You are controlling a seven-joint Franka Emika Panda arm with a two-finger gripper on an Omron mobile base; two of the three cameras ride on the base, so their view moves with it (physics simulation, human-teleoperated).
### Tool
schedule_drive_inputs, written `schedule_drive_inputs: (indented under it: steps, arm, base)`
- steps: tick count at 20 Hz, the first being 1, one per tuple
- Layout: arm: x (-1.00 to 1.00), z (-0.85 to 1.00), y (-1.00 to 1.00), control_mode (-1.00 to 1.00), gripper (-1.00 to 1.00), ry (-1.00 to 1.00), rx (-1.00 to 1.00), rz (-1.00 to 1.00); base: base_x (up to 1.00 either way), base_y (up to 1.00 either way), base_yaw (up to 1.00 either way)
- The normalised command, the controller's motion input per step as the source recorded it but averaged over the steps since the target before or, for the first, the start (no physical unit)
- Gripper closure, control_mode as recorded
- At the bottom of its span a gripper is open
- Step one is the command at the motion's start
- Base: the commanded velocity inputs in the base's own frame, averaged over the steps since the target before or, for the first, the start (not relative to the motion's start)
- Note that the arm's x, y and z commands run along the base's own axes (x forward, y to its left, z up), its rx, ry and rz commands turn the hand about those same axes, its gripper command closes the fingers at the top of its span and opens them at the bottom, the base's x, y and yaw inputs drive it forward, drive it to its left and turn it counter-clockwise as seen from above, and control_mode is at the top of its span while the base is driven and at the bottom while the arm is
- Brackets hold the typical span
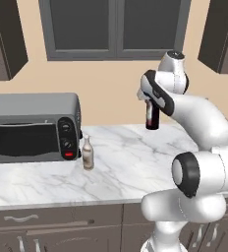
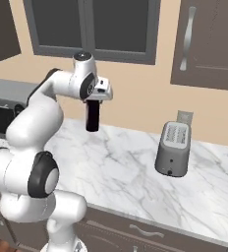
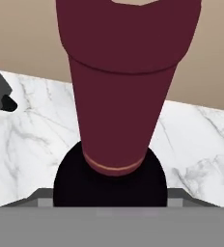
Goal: Move the drinks to the dining counter.
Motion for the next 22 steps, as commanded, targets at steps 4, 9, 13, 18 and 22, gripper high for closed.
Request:
schedule_drive_inputs:
  steps: [4, 9, 13, 18, 22]
  arm:
    - [-0.89, 0.19, -0.02, -1.00, 1.00, -0.26, 0.00, 0.00]
    - [-0.75, 0.03, 0.00, -1.00, 1.00, -0.45, -0.02, 0.00]
    - [-0.48, 0.52, 0.00, -1.00, 1.00, -0.35, -0.01, 0.00]
    - [-0.34, 0.55, 0.00, -1.00, 1.00, -0.09, 0.00, 0.00]
    - [0.00, 0.00, 0.00, 1.00, 1.00, 0.00, 0.00, 0.00]
  base:
    - [0.00, 0.00, 0.00]
    - [0.00, 0.00, 0.00]
    - [0.00, 0.00, 0.00]
    - [0.00, 0.00, 0.00]
    - [-0.41, -0.21, -0.09]
